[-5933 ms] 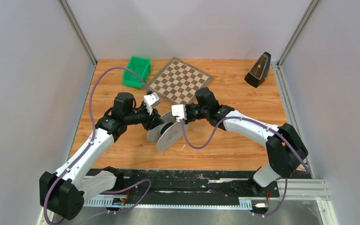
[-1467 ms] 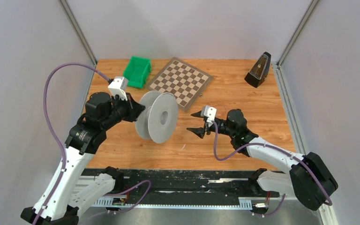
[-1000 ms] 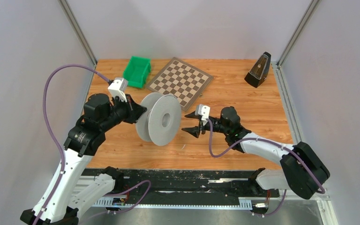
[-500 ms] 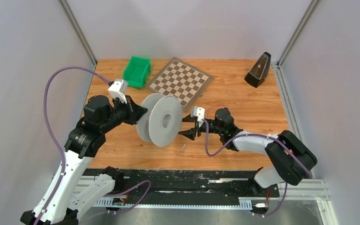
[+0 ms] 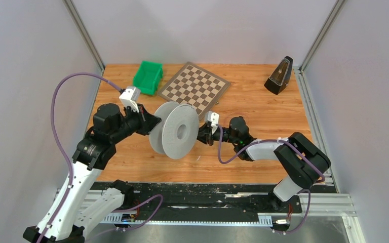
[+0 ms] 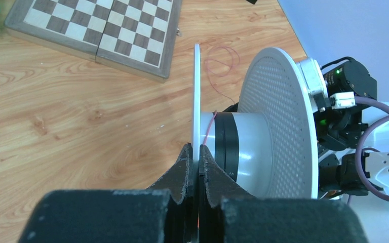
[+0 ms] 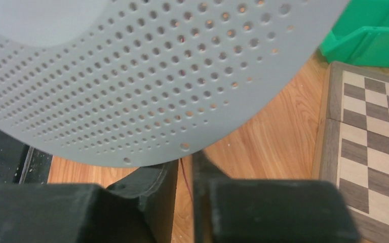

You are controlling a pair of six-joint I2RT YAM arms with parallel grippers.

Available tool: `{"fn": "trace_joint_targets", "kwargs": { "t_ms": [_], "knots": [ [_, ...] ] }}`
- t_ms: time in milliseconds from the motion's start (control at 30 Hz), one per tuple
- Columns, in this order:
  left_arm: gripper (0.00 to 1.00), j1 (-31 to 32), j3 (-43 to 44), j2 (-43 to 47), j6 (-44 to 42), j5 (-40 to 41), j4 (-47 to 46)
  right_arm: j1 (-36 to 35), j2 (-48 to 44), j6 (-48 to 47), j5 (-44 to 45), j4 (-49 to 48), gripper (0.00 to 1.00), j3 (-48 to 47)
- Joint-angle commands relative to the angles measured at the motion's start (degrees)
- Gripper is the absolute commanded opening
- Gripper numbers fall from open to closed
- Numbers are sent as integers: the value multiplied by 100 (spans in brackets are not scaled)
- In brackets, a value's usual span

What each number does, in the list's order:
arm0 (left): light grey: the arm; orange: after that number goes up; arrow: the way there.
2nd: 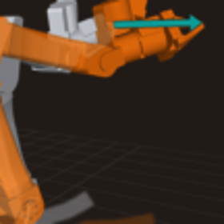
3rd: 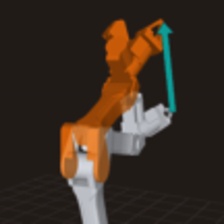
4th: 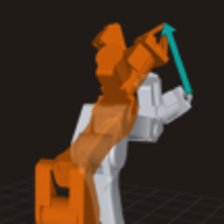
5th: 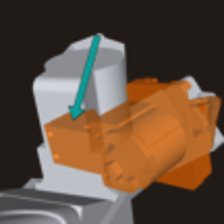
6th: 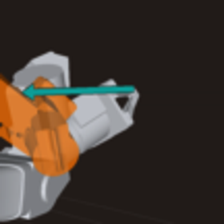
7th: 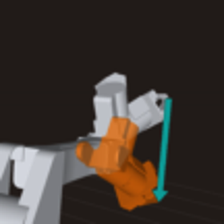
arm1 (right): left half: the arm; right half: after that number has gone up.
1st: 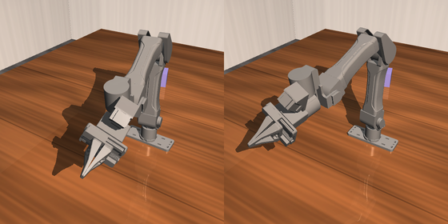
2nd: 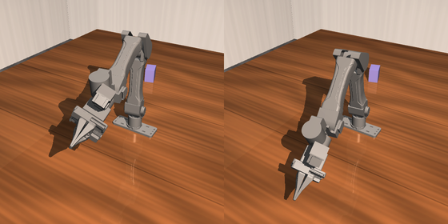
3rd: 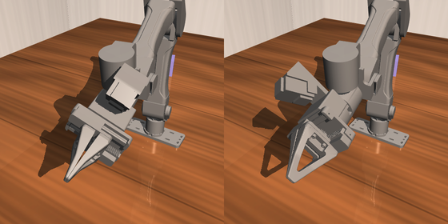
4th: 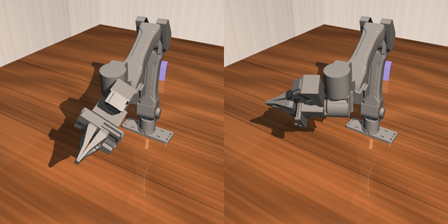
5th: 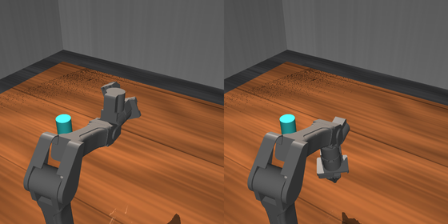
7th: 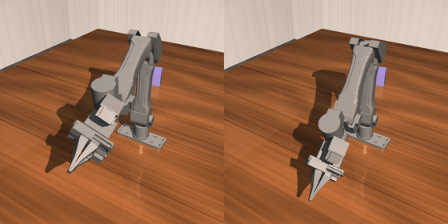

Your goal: Wrap the cables

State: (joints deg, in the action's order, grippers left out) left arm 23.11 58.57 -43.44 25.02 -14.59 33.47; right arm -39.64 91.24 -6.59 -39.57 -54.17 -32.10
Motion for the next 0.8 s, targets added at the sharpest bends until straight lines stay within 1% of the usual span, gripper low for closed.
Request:
{"fn": "trace_joint_targets", "kwargs": {
  "t_ms": [0, 33, 67, 133, 167, 267, 367, 433, 533, 600, 700, 767],
  "knots": [
    [0, -9, 66, 160, 6, -160, -553, -4, -166, 146, 311, -640, 7, 11],
    [0, -11, 45, 169, -176, -194, -570, 34, -290, 103, 434, -585, 1, 45],
    [0, -10, -24, 215, -448, -216, -625, 84, -434, 20, 544, -403, 0, 61],
    [0, -9, -194, 283, -723, -260, -716, 167, -740, -162, 747, -47, 0, 12],
    [0, -9, -252, 296, -1015, -274, -744, 241, -894, -287, 817, 335, 0, -46],
    [0, -9, -468, 281, -1660, -306, -735, 418, -1284, -630, 826, 976, 0, -296],
    [0, -9, -630, 154, -1935, -254, -771, 579, -1403, -839, 599, 1327, 0, -597],
    [0, -9, -693, -12, -2079, -305, -845, 589, -1403, -1165, 474, 1725, 0, -871],
    [0, -9, -737, -288, -2583, -836, -961, 589, -1328, -1716, 298, 2189, 0, -1219],
    [0, -13, -774, -467, -2681, -987, -1116, 589, -1266, -2074, 157, 2547, 0, -1458],
    [0, -9, -908, -658, -2755, -953, -1461, 589, -1160, -2591, -180, 3209, 0, -1757],
    [1, -9, -990, -748, -2749, -938, -1656, 589, -1168, -2872, -567, 3362, 0, -1775]
  ]
}}
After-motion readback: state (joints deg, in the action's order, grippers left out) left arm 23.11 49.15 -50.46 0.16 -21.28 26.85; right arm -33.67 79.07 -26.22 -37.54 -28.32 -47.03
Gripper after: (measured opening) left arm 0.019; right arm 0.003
